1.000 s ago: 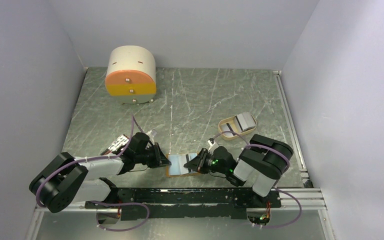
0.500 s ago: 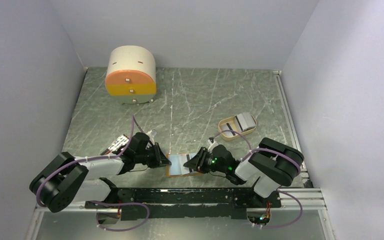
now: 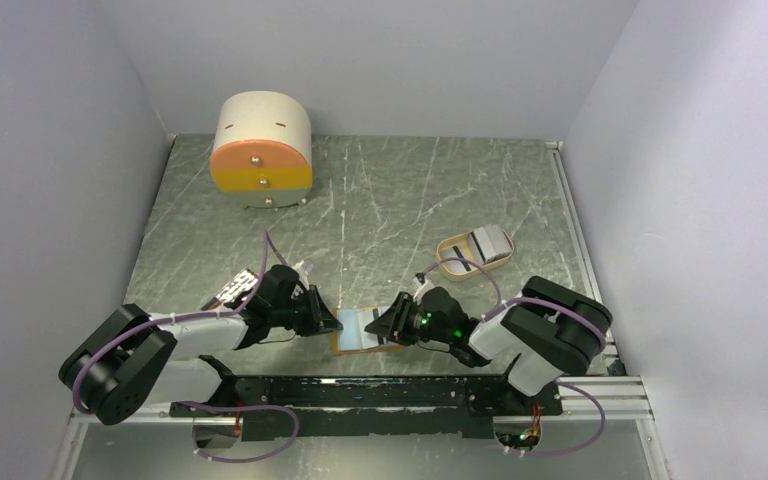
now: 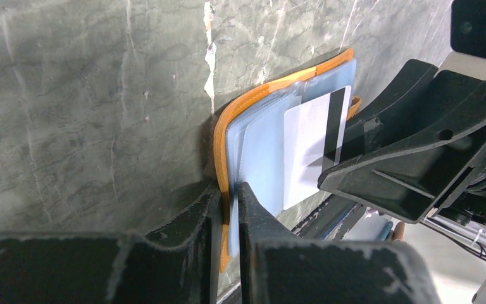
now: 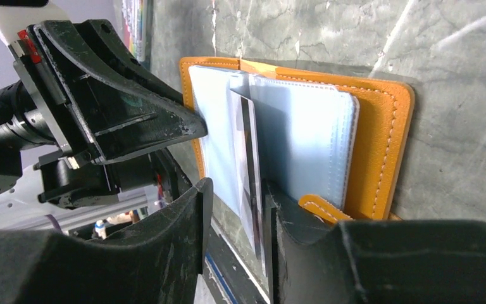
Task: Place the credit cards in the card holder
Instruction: Insert the credit card into the card holder.
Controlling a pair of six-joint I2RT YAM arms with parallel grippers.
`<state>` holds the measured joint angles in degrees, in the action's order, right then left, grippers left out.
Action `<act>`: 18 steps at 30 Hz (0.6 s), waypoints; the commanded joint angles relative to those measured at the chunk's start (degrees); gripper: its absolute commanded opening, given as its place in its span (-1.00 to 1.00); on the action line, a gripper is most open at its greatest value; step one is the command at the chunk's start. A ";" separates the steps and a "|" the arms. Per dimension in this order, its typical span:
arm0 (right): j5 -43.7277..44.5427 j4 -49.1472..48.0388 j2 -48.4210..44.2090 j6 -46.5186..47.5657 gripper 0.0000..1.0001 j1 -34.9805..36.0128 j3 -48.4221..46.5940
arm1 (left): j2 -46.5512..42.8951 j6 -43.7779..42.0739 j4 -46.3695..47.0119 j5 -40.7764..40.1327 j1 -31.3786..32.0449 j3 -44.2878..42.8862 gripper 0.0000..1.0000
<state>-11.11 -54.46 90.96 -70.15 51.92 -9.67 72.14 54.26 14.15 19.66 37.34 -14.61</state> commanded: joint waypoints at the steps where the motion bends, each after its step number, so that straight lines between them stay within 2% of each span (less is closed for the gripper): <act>1: 3.35 12.22 -3.28 3.37 -0.21 -0.25 -0.88 | 0.28 -0.85 -1.23 -0.51 0.32 0.03 -0.67; 5: 4.54 15.24 -5.20 4.22 -0.19 -0.32 -0.95 | 0.33 -0.76 -1.01 -0.42 0.34 0.18 -0.67; 11: 4.13 14.80 -5.49 4.01 -0.20 -0.44 -0.50 | 0.24 -0.74 -1.08 -0.28 0.34 0.20 -0.67; 18: 3.76 13.16 -5.41 3.65 -0.43 -0.49 -0.11 | 0.35 -0.71 -0.76 -0.10 0.36 0.37 -0.67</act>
<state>-8.97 -44.66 85.21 -67.64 51.81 -10.72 72.14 54.26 14.15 19.68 37.34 -14.61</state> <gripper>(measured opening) 0.312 0.170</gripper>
